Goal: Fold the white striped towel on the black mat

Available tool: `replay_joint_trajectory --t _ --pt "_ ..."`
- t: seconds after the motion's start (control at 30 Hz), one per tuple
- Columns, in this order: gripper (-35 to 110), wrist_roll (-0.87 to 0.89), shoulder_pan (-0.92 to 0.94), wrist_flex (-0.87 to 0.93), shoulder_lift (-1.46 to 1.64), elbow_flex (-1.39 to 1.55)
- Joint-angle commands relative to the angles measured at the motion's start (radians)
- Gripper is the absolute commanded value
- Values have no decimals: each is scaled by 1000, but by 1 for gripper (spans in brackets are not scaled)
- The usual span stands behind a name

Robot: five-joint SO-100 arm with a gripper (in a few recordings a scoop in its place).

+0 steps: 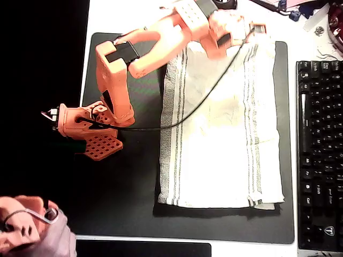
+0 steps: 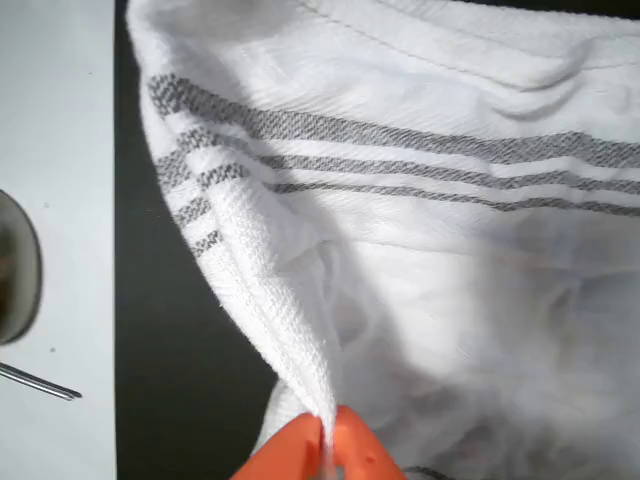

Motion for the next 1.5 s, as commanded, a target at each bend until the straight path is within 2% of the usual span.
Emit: replay_joint_trajectory --t 0.0,0.4,0.73,1.07,1.47 --pt "0 -28 14 -12 74 28" --pt "0 31 -35 -17 40 14" --pt "0 21 -12 158 40 -195" --pt "0 -179 282 244 198 -195" --pt "0 -408 660 207 241 -114"
